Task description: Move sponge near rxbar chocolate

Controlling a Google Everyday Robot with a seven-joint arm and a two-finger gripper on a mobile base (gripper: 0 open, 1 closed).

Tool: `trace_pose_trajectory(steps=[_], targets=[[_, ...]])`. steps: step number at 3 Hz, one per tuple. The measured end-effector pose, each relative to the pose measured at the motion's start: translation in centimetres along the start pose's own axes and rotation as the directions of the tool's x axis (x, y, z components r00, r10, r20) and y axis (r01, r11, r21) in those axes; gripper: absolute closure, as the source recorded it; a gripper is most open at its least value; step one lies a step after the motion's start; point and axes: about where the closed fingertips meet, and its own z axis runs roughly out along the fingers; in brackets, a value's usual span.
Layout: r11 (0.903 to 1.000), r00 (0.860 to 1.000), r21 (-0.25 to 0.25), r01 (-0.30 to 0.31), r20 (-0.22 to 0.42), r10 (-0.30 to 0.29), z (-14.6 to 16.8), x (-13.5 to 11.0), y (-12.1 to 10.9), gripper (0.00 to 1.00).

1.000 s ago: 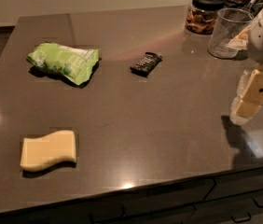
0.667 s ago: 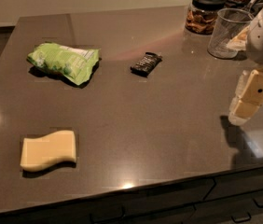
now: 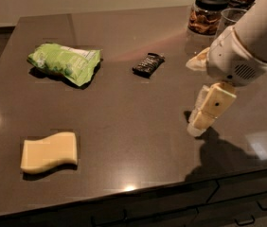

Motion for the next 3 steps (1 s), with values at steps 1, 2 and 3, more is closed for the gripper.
trace_pose_trajectory(steps=[1, 2, 3], targets=[[0.9988, 0.997, -0.033, 0.037, 0.076, -0.034, 3.2, -2.3, 0.7, 0.00], [0.9952, 0.984, -0.018, 0.096, 0.150, -0.092, 6.1, -5.0, 1.2, 0.00], [0.9952, 0.984, -0.019, 0.096, 0.152, -0.092, 6.1, -5.0, 1.2, 0.00]])
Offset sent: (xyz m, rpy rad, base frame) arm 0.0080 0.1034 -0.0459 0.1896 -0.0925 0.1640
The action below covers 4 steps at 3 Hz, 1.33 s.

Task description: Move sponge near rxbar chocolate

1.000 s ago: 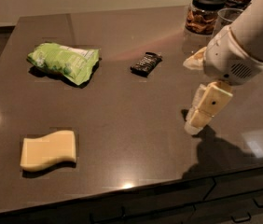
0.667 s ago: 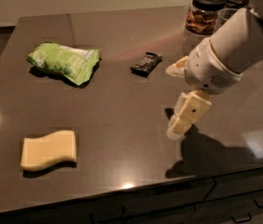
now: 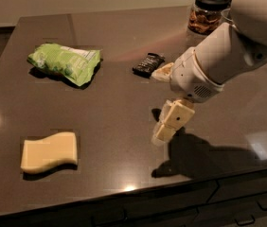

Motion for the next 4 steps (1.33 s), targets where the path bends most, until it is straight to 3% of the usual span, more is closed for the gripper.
trace_pose_trajectory(steps=[1, 2, 4], targets=[[0.9996, 0.998, -0.026, -0.012, 0.055, 0.013, 1.1, -0.8, 0.7, 0.00], [0.9979, 0.991, -0.065, 0.004, 0.136, 0.005, 3.7, -3.2, 1.9, 0.00], [0.9904, 0.971, -0.092, 0.104, 0.225, -0.081, 8.6, -7.8, 4.4, 0.00]])
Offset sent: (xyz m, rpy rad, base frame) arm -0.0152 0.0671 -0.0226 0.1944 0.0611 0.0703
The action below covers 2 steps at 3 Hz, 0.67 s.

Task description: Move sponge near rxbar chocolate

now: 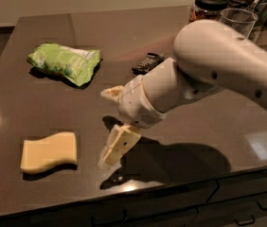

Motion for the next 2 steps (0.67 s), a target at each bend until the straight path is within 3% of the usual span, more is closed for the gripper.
trace_pose_trajectory(steps=[2], targets=[[0.9978, 0.999, -0.055, 0.039, 0.010, -0.038, 4.1, -1.4, 1.1, 0.00]])
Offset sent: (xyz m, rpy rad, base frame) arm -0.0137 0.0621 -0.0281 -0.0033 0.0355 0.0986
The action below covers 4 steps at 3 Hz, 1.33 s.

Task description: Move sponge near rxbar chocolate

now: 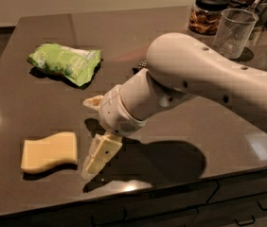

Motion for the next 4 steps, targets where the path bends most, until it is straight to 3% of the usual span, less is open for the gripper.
trace_pose_trajectory(steps=[1, 3, 4], targets=[[0.9993, 1.000, -0.037, 0.010, 0.011, -0.009, 1.5, -1.3, 0.3, 0.00], [0.9957, 0.999, -0.092, 0.010, 0.038, -0.007, 3.4, -2.8, 0.6, 0.48], [0.9988, 0.996, -0.001, -0.050, 0.072, 0.050, 0.2, -2.2, -1.2, 0.80]])
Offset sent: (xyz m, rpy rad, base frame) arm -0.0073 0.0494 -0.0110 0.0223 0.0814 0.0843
